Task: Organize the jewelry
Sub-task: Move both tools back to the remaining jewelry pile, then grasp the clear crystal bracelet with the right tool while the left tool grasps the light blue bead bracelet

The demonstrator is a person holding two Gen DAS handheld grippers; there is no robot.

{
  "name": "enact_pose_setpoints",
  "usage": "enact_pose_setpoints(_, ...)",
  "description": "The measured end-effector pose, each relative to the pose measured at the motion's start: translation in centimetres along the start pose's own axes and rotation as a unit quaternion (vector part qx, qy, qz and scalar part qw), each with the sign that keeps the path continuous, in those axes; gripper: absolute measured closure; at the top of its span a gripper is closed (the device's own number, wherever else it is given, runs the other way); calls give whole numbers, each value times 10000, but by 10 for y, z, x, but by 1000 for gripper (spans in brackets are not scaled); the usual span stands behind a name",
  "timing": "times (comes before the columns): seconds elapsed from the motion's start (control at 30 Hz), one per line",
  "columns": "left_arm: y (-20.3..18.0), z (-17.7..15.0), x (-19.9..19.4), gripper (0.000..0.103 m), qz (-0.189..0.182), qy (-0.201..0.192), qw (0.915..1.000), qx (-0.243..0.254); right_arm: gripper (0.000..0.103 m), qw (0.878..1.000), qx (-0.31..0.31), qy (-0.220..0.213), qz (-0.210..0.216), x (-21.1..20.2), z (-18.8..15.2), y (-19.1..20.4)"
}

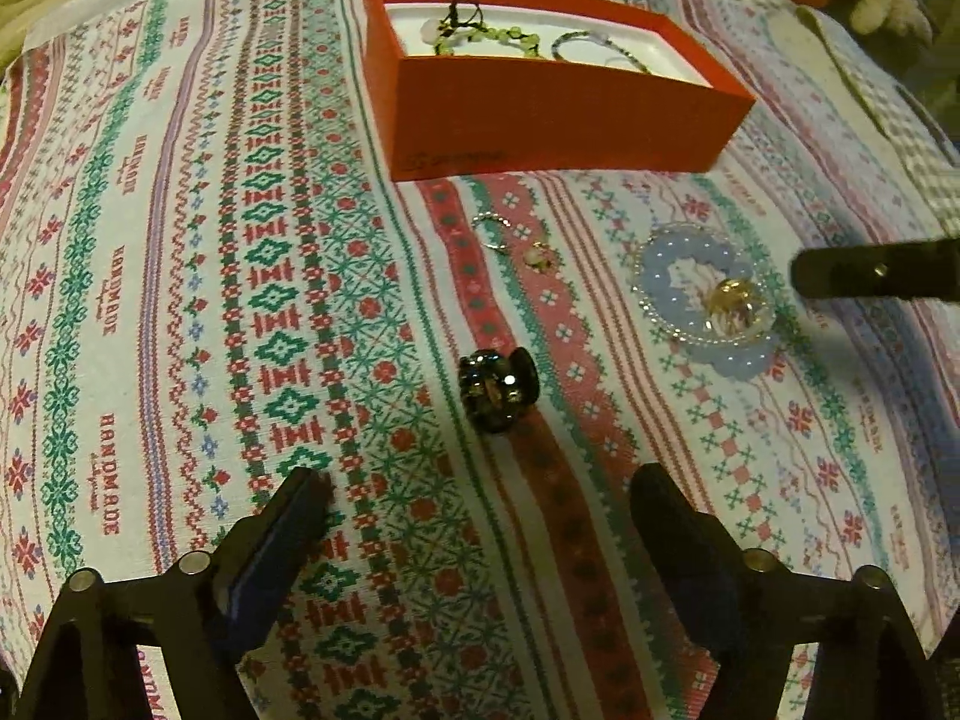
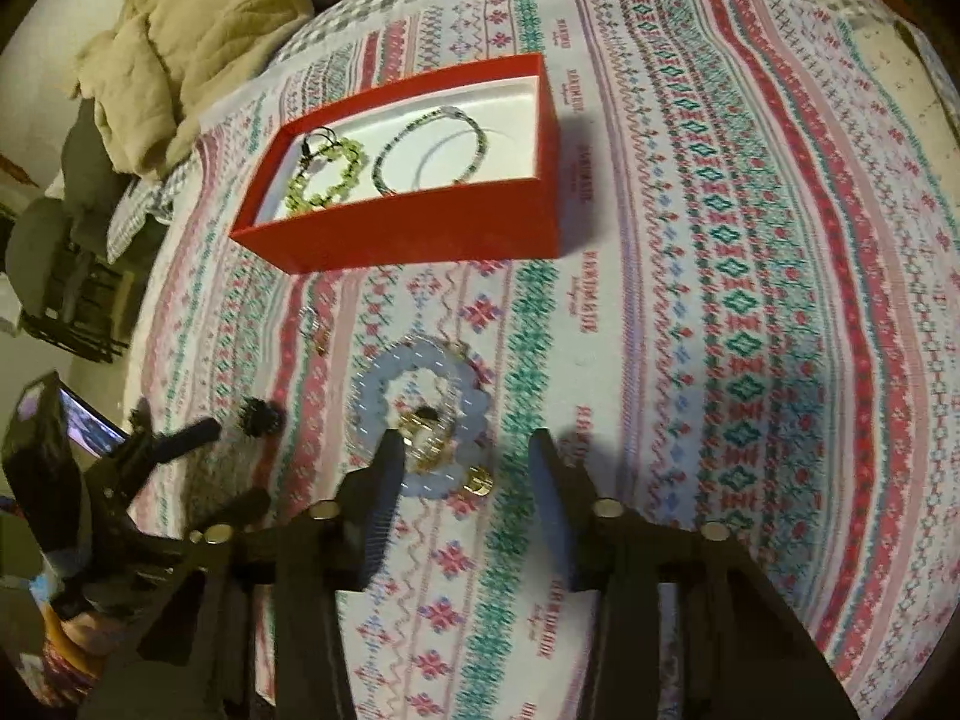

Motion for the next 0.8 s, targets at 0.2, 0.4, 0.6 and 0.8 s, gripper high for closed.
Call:
enact_pose_setpoints(0.2,0,-1,-1,19,-9,-9,10000,34,82,9998,147,13,130,6,10,4)
enact_pose_setpoints(0.4,1,-2,-2,20,-29,-10,10000,4,87,9995,226,198,36,23,14,7)
enact_pose_setpoints(0.6,0,-2,-8,28,-156,-21,9999,3,99,9999,132,108,-28,22,17,10)
enact_pose_setpoints(0.8,-11,3,-10,45,-240,-73,9997,59,99,9999,-1,-114,-127,3,16,7)
Point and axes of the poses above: each gripper's, at about its wrist camera, not at the fingertips, and x roughly the way its jaws point, y to its left, z to its top, the point moved 2 cm from there along x, roughly the way its jaws point, and after that the axes turned 3 degrees about -x, right-handed, at the moved point
